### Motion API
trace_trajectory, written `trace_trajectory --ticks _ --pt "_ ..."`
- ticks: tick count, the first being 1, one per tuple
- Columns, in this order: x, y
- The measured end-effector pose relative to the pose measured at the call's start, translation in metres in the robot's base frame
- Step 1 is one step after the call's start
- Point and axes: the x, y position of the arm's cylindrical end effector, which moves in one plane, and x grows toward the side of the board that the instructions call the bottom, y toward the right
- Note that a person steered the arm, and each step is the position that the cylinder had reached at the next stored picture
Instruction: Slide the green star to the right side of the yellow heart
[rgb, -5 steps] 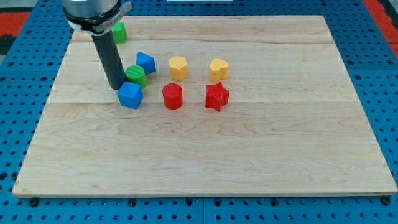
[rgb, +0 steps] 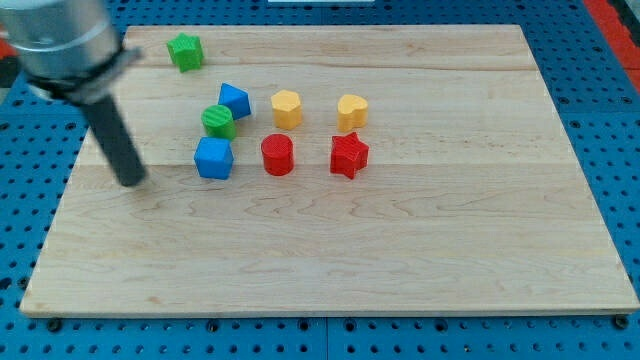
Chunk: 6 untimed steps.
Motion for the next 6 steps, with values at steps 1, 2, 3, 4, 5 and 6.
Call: trace_trajectory --ticks 1,2,3,4,5,6 --pt "-0.09 -0.037" --pt "-0.176 -0.022" --pt "-0.188 -0.009" --pt "-0.209 0.085" --pt "-0.212 0.12" --pt "-0.227 0.074"
